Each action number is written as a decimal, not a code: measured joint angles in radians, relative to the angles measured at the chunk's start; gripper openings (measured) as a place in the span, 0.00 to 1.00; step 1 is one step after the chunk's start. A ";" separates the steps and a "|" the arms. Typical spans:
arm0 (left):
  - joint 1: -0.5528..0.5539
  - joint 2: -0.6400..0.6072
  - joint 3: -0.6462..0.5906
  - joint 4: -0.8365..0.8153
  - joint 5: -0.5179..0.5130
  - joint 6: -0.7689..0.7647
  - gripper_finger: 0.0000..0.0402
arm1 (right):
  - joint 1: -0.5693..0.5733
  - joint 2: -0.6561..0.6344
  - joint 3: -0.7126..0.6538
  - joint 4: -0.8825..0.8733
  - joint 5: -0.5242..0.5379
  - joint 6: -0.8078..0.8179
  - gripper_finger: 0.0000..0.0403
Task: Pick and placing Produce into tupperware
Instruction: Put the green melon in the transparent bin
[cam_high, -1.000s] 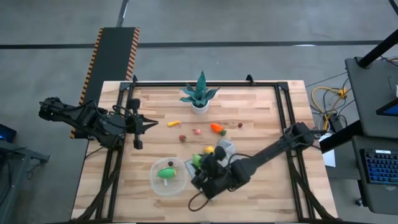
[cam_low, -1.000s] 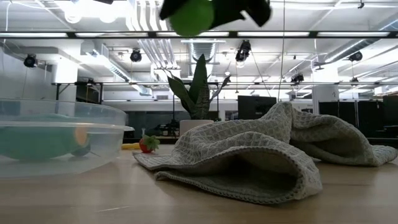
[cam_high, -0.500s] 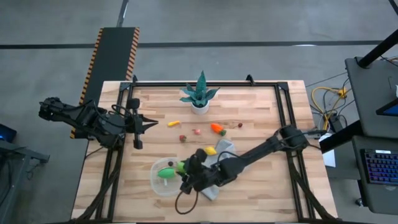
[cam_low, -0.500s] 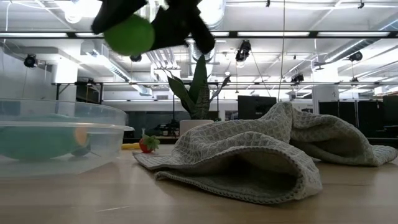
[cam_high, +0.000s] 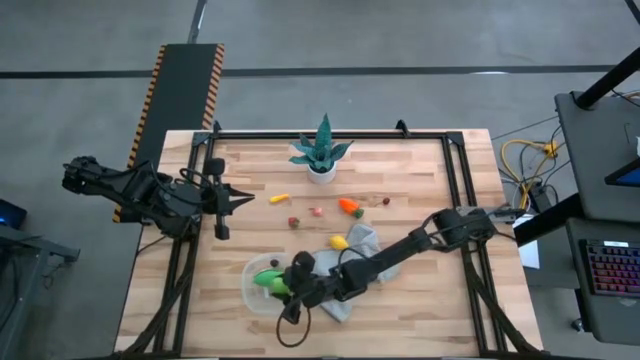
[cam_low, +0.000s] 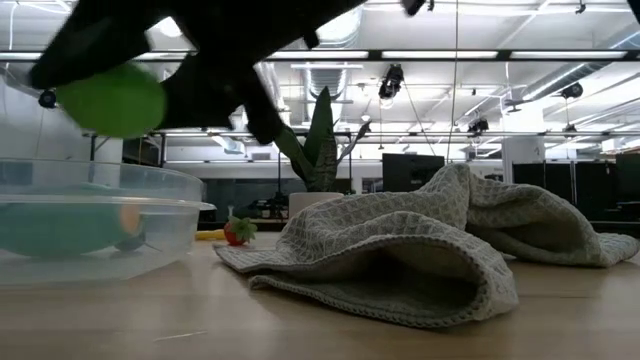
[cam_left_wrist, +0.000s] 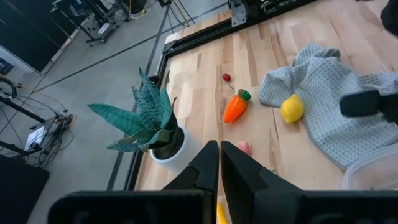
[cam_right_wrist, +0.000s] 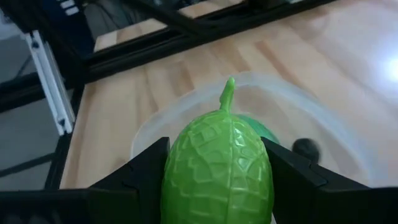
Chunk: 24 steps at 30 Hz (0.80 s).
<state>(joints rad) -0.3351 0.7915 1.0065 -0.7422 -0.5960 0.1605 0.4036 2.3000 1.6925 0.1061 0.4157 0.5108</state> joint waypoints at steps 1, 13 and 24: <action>0.000 0.000 0.000 0.000 0.000 0.000 0.01 | -0.003 0.013 0.014 0.003 -0.015 -0.005 0.51; 0.000 -0.001 0.000 -0.001 -0.001 -0.023 0.01 | -0.009 0.098 0.117 -0.099 -0.061 -0.044 0.51; 0.000 0.000 0.000 -0.001 -0.005 -0.023 0.01 | -0.010 0.099 0.117 -0.122 -0.083 -0.049 0.53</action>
<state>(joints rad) -0.3351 0.7914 1.0065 -0.7429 -0.6006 0.1371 0.3939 2.3993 1.8099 -0.0156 0.3328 0.4622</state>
